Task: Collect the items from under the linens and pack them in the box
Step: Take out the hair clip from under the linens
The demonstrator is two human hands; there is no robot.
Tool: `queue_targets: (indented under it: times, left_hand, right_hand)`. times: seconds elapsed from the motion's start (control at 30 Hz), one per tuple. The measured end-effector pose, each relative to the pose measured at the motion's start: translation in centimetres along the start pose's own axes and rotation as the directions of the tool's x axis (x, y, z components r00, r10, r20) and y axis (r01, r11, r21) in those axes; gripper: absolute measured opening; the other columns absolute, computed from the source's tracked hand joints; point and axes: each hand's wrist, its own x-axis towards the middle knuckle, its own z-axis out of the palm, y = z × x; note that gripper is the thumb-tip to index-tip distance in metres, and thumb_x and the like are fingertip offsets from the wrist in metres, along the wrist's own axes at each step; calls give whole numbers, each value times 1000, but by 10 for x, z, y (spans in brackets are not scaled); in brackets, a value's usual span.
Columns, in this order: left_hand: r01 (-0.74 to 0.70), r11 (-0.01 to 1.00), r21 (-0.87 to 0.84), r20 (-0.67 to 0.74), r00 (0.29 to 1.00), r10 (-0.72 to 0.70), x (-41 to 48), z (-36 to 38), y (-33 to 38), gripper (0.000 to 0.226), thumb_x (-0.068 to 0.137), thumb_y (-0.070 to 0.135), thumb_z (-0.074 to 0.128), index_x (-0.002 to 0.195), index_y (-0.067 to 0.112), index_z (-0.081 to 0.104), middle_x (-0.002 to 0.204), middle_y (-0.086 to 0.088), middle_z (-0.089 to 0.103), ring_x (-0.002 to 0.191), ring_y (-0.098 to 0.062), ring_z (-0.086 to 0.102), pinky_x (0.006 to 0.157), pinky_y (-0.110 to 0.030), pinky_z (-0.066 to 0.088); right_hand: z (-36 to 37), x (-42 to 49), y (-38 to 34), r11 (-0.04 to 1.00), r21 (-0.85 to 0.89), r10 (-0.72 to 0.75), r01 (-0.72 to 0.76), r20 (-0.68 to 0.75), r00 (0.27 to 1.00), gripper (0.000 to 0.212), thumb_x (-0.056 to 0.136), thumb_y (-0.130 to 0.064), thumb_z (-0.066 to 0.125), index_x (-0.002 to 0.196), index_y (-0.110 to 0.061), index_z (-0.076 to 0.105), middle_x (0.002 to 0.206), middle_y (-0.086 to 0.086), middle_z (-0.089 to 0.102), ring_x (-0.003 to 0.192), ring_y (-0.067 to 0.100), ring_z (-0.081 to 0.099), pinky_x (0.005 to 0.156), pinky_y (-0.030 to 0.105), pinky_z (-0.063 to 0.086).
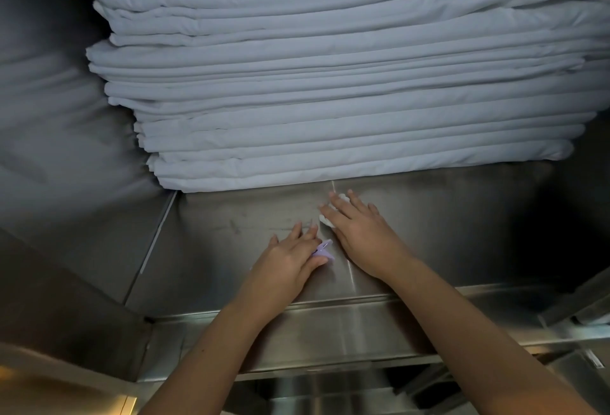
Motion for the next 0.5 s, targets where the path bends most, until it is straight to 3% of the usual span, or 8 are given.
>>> queue_targets:
  times: [0.13,0.23,0.3,0.37,0.43,0.5]
  left_hand:
    - [-11,987,-163,-210,977,-24,-2,-2,3,35,94,21,50,127,9,54,141,-6,43,134,-18,35,107,-27,25]
    - [3,874,-486,-413,881,-232,1,-13,14,18,91,14,55,102,22,66,118,8,61,104,4,56,88,-8,39]
    - [-36,635,-771,-397,808,-436,5,-24,21,12,88,23,55,91,25,66,106,10,68,93,6,61,83,-11,46]
    - [-100,251,-963,-228,798,-558,10,-33,22,27,81,37,51,94,17,66,97,5,72,96,-9,66,80,-24,54]
    - [-125,-42,-991,-81,829,-554,12,-39,19,40,81,40,46,102,10,61,100,-3,72,99,-19,67,72,-33,58]
    - [-110,-224,-968,24,852,-523,12,-42,19,44,84,42,42,108,9,57,104,-8,71,99,-22,66,68,-36,58]
  right_hand:
    - [-1,-1,-1,999,39,1,-1,-15,1000,46,101,-21,27,147,-23,20,157,1,7,144,24,1,112,44,12]
    - [-1,-4,-1,998,65,14,-9,-72,997,48,100,-14,27,147,-23,21,157,2,11,143,24,6,111,41,17]
    - [-1,-6,-1,994,105,19,-7,-111,994,49,99,-10,29,146,-22,23,156,2,14,143,24,9,111,40,19]
    - [-2,-8,-2,989,148,15,7,-143,990,49,99,-8,30,146,-22,25,155,1,18,143,23,12,112,40,21]
    - [-2,-9,-2,978,205,3,32,-172,985,48,99,-8,32,145,-22,27,154,1,21,143,21,14,112,39,22]
    - [-4,-9,-2,945,321,2,67,-210,978,47,99,-6,34,144,-21,31,153,0,26,142,19,17,113,34,22]
